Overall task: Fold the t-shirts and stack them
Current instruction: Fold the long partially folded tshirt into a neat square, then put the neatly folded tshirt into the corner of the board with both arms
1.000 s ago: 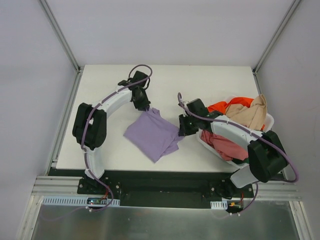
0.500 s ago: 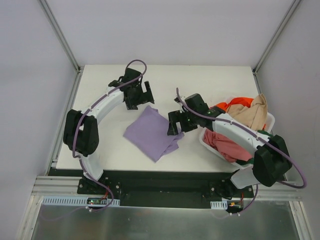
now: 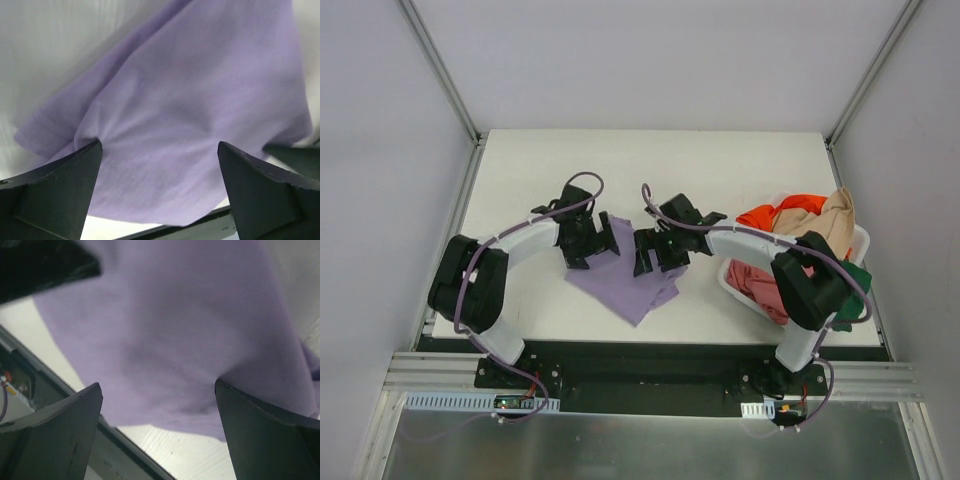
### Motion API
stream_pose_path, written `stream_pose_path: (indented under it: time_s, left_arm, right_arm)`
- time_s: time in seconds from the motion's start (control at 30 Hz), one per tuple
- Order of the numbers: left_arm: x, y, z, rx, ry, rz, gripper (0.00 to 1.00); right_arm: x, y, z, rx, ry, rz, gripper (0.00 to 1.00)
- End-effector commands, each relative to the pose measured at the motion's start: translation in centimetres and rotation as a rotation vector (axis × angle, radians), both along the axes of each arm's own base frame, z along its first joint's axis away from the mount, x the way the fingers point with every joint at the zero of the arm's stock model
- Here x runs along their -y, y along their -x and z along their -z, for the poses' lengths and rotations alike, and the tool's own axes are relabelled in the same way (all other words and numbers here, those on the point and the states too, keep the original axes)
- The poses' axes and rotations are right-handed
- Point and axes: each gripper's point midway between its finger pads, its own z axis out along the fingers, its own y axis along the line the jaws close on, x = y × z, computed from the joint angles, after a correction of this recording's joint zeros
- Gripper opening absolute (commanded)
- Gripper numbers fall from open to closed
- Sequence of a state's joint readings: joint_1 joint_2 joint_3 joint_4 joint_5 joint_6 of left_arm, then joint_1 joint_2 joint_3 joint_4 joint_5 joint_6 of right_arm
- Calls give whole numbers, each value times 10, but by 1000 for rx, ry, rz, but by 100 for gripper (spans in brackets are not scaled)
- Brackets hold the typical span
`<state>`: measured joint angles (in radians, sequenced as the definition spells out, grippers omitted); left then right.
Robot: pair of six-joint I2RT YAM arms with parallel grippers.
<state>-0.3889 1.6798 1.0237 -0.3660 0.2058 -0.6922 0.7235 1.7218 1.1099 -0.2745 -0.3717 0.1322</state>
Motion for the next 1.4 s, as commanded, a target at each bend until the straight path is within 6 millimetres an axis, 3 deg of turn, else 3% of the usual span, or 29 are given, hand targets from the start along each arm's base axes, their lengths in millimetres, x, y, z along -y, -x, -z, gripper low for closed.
stream_pose_path:
  time_s: [0.0, 0.13, 0.23, 0.4, 0.5, 0.6, 0.77, 0.9, 1.1, 1.3, 1.37]
  left_arm:
    - [-9, 35, 2, -33, 19, -66, 99]
    - [-14, 66, -1, -24, 34, -109, 99]
    - [-8, 81, -7, 4, 53, -106, 99]
    - [-10, 76, -24, 97, 43, -109, 99]
    - [-18, 71, -34, 146, 15, -122, 99]
    - [-28, 67, -42, 180, -20, -126, 99]
    - [-65, 69, -41, 199, -129, -211, 99]
    - [-85, 74, -37, 198, -134, -273, 99]
    - [-91, 84, -25, 169, -147, -266, 99]
    - [-94, 87, -19, 150, -155, -274, 99]
    - [-95, 83, -20, 155, -160, -286, 99]
  right_arm:
    - [-2, -39, 8, 46, 64, 50, 96]
    - [9, -65, 25, 45, 141, 92, 96]
    - [8, -81, 24, 73, 147, 91, 96]
    - [3, -91, -20, 177, 124, 59, 96]
    - [22, -88, -49, 318, 181, 95, 96]
    - [36, -71, -54, 299, 179, 151, 96]
    - [59, -44, -34, 259, 246, 248, 96]
    - [53, -28, -12, 183, 263, 273, 96]
    - [35, -19, 25, 94, 309, 265, 99]
    - [31, -21, 51, 36, 361, 293, 81]
    - [26, -22, 57, 24, 357, 299, 69]
